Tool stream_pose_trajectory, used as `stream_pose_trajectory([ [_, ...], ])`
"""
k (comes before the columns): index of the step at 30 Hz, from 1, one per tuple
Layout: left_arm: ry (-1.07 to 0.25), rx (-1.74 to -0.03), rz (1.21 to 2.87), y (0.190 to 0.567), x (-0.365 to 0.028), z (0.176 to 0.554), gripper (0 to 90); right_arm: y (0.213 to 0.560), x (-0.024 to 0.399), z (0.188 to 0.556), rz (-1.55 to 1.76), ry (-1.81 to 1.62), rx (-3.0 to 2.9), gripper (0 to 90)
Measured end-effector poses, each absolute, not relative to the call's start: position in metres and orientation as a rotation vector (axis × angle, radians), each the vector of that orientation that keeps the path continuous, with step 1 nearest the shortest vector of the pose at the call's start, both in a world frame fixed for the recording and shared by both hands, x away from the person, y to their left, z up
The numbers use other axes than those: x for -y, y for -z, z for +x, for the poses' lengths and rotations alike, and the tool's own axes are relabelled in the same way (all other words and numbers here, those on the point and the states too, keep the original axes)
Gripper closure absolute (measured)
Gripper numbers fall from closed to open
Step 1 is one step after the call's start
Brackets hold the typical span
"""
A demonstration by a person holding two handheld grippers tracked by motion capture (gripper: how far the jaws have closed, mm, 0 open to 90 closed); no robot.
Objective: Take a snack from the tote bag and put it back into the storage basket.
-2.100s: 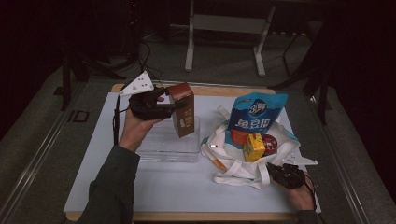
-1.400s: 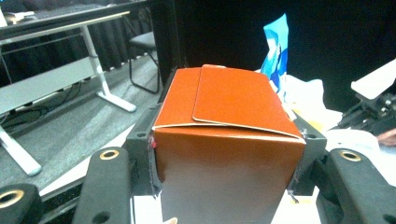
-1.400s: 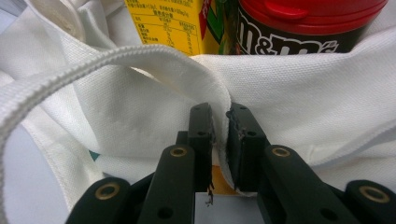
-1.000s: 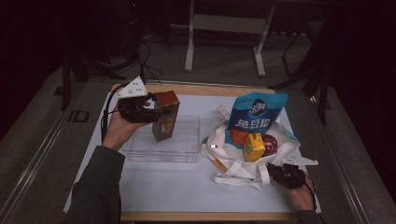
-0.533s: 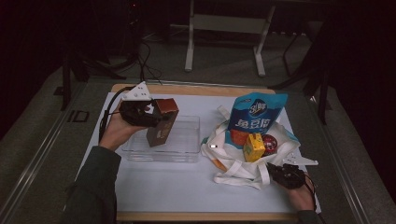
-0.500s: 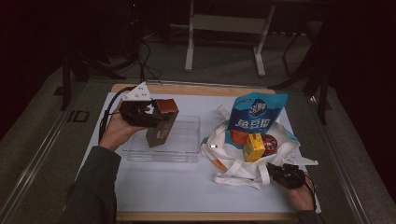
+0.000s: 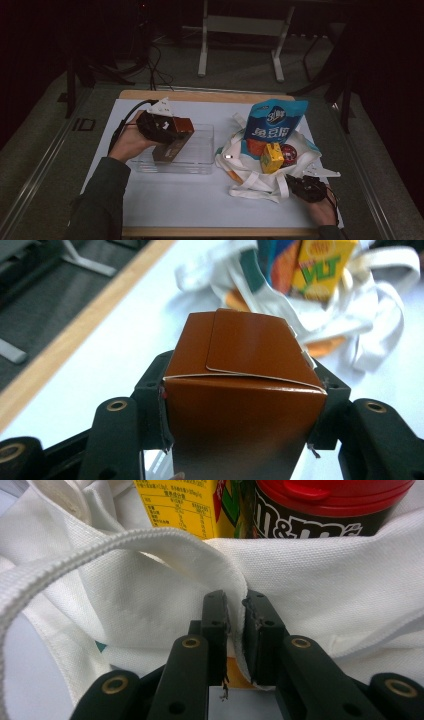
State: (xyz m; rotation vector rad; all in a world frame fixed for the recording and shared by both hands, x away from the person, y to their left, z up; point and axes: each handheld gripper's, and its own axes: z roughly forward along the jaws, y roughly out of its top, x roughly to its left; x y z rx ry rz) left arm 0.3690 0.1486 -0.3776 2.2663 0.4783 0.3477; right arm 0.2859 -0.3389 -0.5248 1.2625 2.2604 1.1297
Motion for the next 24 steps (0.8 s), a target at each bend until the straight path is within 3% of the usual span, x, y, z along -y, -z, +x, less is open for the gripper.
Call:
stream_pose_trajectory([
  [11,-0.325,-0.461,2.302,0.394,-0.128,0.372,41.3,0.525,0.339,0.286,1.263,-1.127,-2.26,80.0],
  [24,-0.19,-0.427,2.307,0.413,-0.094,0.38,36.6,0.525,0.339,0.286,1.262,-1.128,-2.26,79.9],
])
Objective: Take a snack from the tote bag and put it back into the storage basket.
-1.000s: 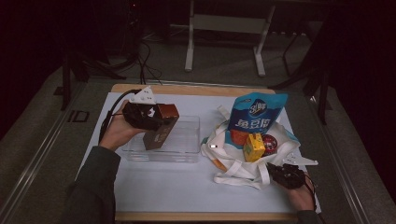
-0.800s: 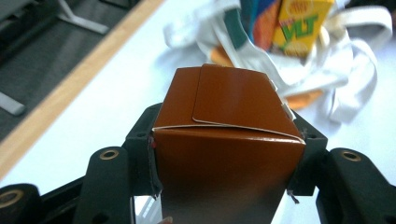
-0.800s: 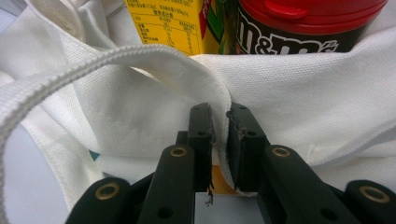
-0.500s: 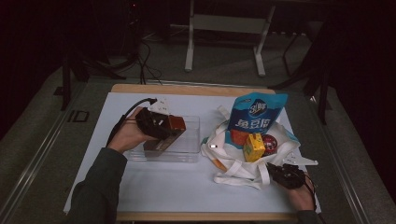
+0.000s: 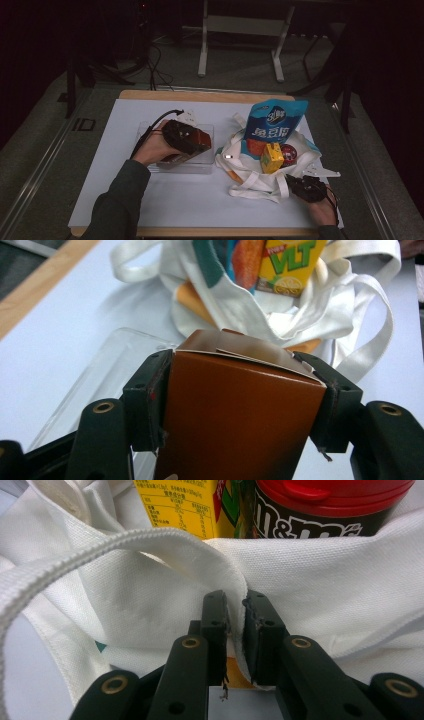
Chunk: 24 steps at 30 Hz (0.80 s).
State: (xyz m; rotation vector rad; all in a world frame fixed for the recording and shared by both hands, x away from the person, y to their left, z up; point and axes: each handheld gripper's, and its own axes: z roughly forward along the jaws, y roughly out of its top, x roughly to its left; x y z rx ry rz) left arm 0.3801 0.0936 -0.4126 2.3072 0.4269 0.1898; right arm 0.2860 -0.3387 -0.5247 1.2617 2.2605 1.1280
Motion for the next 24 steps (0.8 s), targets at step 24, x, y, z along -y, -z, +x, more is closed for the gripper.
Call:
stream_pose_trajectory([
  [24,-0.086,-0.446,2.394,0.439,-0.078,0.383,31.7,0.525,0.339,0.286,1.259,-1.128,-2.26,79.7],
])
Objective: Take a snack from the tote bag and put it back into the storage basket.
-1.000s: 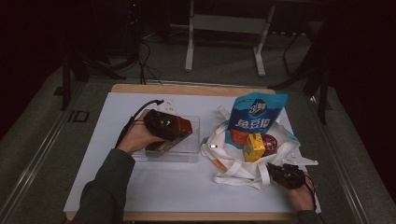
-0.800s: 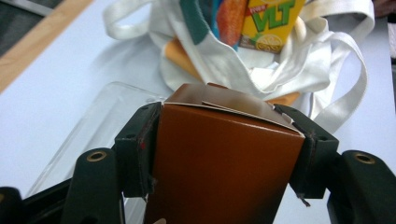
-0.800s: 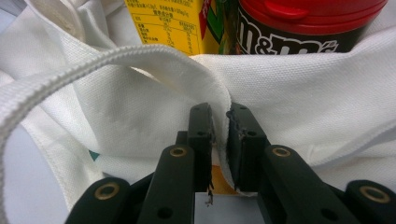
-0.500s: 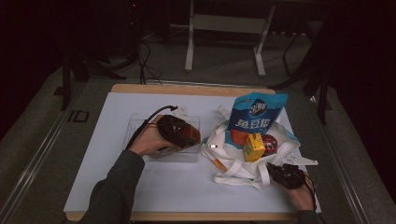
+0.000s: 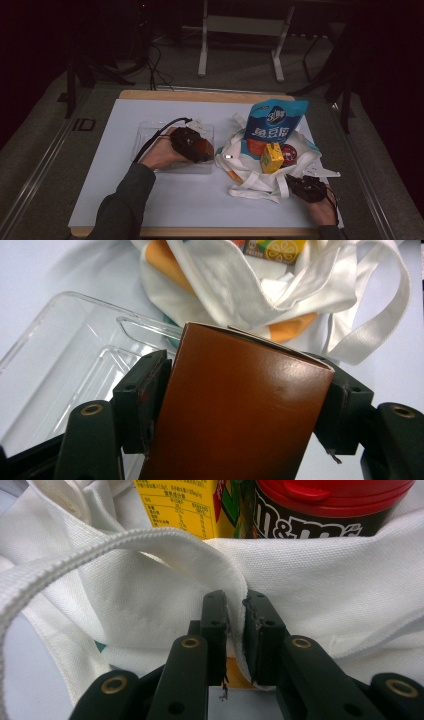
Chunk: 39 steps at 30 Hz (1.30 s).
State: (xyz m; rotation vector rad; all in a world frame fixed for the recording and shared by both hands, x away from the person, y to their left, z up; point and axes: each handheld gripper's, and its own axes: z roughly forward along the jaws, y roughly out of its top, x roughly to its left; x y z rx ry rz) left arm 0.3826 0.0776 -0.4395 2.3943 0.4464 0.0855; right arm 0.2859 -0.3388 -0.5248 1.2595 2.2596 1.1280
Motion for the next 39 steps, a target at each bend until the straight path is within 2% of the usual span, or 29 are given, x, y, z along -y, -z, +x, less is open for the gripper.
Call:
stream_pose_trajectory([
  [39,-0.082,-0.482,2.373,0.446,-0.077,0.378,29.2,0.525,0.339,0.286,1.265,-1.129,-2.257,79.3],
])
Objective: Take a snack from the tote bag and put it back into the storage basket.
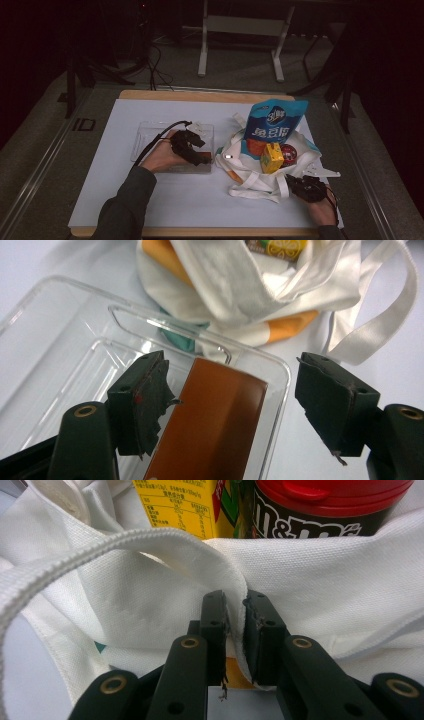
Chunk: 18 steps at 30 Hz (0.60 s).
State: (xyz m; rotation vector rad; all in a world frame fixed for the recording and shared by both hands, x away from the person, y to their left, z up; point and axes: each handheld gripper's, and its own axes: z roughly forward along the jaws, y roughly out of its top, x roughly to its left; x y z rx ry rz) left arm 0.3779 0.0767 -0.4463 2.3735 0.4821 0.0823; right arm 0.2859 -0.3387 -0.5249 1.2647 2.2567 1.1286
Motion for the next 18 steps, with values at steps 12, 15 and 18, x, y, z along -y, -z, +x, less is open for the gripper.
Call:
stream_pose_trajectory([
  [12,-0.119,-0.475,2.324,0.4421,-0.0726,0.3737,29.1,0.5251,0.3387,0.2858,1.269,-1.126,-2.253,78.1],
  [15,-0.126,-0.471,2.32,0.4409,-0.0721,0.3727,29.2,0.5251,0.3388,0.2858,1.27,-1.127,-2.253,78.1],
  [18,-0.13,-0.47,2.31,0.4396,-0.0714,0.3714,29.3,0.5251,0.3388,0.2858,1.269,-1.126,-2.253,78.0],
])
